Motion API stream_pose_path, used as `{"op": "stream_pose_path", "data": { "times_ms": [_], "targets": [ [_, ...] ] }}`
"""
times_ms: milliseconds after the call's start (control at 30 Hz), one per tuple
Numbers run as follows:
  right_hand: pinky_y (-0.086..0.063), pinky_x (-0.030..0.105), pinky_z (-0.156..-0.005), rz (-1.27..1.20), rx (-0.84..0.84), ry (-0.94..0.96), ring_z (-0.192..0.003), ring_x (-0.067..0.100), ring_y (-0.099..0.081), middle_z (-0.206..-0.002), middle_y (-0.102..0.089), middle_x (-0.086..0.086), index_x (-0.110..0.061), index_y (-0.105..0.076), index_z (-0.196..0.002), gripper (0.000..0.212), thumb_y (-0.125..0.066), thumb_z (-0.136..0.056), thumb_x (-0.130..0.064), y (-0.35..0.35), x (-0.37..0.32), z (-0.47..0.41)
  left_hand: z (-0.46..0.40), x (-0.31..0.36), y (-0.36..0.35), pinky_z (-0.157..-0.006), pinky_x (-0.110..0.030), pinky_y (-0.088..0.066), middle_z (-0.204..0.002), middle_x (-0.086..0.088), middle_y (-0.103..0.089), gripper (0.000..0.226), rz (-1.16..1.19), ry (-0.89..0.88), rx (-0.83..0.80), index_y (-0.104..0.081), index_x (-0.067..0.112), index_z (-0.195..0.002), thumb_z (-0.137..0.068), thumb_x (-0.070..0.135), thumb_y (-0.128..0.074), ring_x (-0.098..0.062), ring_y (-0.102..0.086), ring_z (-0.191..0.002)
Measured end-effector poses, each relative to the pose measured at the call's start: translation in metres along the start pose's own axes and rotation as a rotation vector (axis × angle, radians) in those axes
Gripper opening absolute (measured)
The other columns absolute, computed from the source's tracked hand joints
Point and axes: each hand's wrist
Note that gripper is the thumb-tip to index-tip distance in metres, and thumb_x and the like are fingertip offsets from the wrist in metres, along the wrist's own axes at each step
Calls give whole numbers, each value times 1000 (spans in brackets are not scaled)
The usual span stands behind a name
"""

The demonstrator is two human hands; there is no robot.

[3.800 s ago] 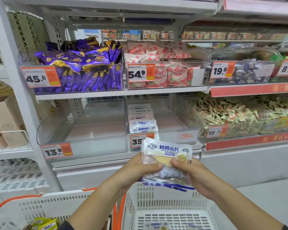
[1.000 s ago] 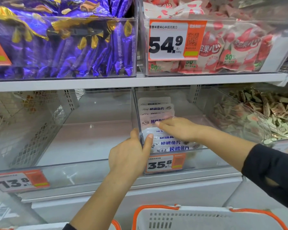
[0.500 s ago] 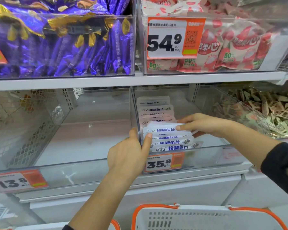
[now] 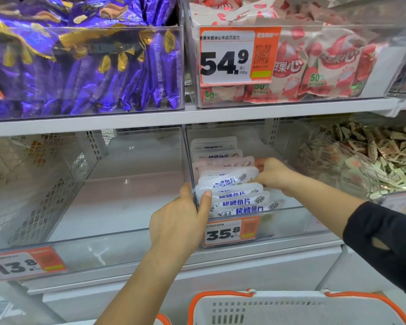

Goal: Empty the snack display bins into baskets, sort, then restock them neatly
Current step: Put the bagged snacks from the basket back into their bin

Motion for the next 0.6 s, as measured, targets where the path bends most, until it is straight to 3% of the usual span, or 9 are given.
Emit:
{"op": "stream_pose_path", "data": {
  "times_ms": [67,200,333,400,500,600],
  "targets": [
    [-54,36,-87,-1,73,70,-99,23,-64,-106,-68,8,-9,-63,-113,44,-81,-73,-8,-4,-2,0,-1,0,0,-64,-30,-35,-65,8,-38,49,-10,4,5,-42,21,-123,-99,57,-18,-24,-49,-76],
    [-54,25,-73,-80,-264,-98,-97,18,-68,-107,-72,7,-11,-64,-115,37,-74,-83,-26,13,0,3,0,-1,-1,-64,-30,-35,-73,7,-45,51,-5,2,21,-41,22,-129,-99,57,-19,-25,-54,-79],
    [-49,36,-98,-158,-326,-73,-110,16,-63,-118,-68,1,-19,-63,-122,64,-65,-73,-61,41,7,15,-1,0,0,-64,-30,-34,-73,6,-45,54,-11,7,14,-39,21,-134,-99,57,-18,-24,-51,-78],
    [-46,35,-103,-24,-454,-38,-117,13,-57,-125,-62,-7,-26,-56,-127,74,-69,-68,-69,56,12,26,-2,0,-1,-65,-30,-34,-74,5,-46,54,-8,9,10,-39,21,-134,-99,57,-18,-26,-53,-80],
    [-47,30,-101,185,-619,-54,-116,9,-59,-129,-60,-13,-30,-54,-132,83,-71,-62,-71,63,14,44,-1,0,-3,-65,-30,-34,-79,3,-50,55,-4,12,12,-38,21,-135,-99,57,-18,-27,-61,-91],
    [-52,32,-96,114,-644,-42,-103,8,-66,-117,-69,-10,-22,-64,-121,60,-62,-75,-60,44,11,56,0,0,-2,-66,-30,-35,-87,-2,-61,56,-9,23,8,-38,21,-137,-99,58,-18,-29,-62,-96]
  ]
}}
Point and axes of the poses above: each hand's wrist, its own z-axis away from the middle knuckle, its own y-axis out of the back of the hand, x = y × z
